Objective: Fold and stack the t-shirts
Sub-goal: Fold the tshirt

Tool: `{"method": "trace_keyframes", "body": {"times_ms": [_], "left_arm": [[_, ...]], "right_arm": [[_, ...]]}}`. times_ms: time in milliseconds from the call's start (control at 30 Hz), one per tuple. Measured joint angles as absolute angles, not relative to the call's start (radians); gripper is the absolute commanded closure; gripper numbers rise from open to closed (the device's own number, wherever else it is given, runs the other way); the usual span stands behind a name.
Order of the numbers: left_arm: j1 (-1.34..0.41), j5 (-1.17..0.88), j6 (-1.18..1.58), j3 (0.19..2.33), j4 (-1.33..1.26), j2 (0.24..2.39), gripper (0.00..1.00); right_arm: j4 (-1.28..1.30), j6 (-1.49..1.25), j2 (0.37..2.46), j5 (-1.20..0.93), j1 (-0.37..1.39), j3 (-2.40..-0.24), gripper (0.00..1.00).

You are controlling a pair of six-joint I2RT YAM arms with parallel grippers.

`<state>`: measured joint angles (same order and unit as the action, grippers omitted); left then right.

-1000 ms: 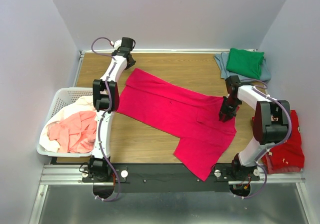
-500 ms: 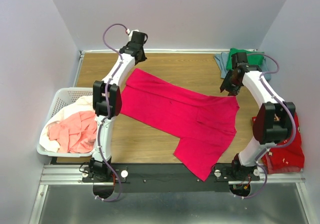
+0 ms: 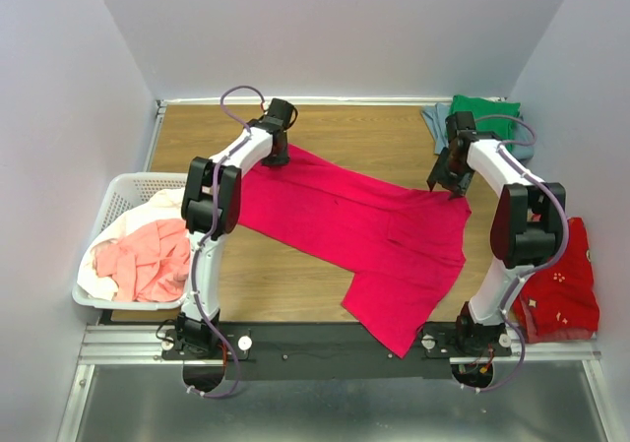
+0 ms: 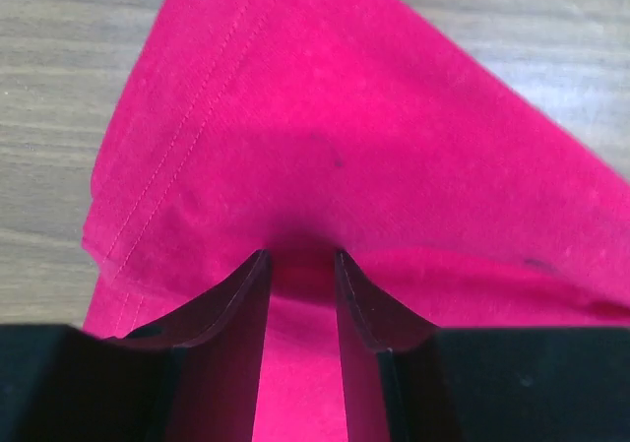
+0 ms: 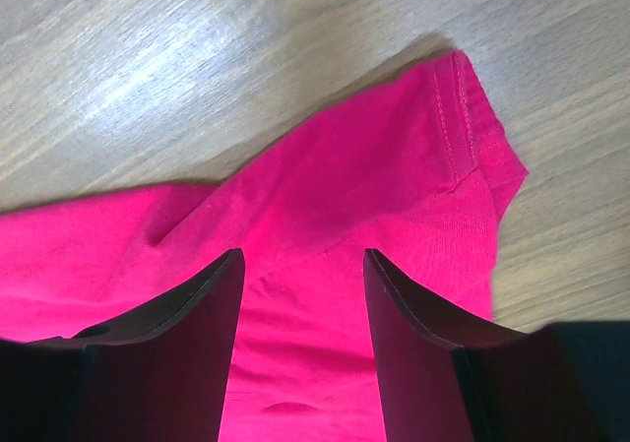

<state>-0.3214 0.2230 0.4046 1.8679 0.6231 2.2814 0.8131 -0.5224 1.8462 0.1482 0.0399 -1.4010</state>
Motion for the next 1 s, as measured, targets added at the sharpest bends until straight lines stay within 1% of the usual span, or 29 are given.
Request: {"method": "trace_keyframes", "body": {"times_ms": [167, 367, 600, 767, 1000], "left_arm": [[-0.323, 0.203, 0.381, 1.830, 0.617, 2.251, 0.52], [-0.323, 0.194, 0.366, 1.836, 0.612, 2.245, 0.52], [-0.323, 0.184, 0.387, 1.984, 0.647, 2.323, 0.53], [-0.319, 0.167, 0.413, 2.048, 0.677, 2.379, 0.53], [-0.301, 0.133, 0.445, 2.081, 0.691, 2.406, 0.54]], "right_arm": [[0.800, -0.522, 1.851, 0.148, 0.040, -1.387, 0.39], [0.786, -0.522, 1.863, 0.148, 0.040, -1.357, 0.39], [0.776, -0.522, 1.919, 0.143, 0.040, -1.350, 0.39], [0.773, -0.521, 1.953, 0.133, 0.040, -1.357, 0.40], [0.813, -0.505, 2.025, 0.118, 0.040, -1.459, 0.41]]}}
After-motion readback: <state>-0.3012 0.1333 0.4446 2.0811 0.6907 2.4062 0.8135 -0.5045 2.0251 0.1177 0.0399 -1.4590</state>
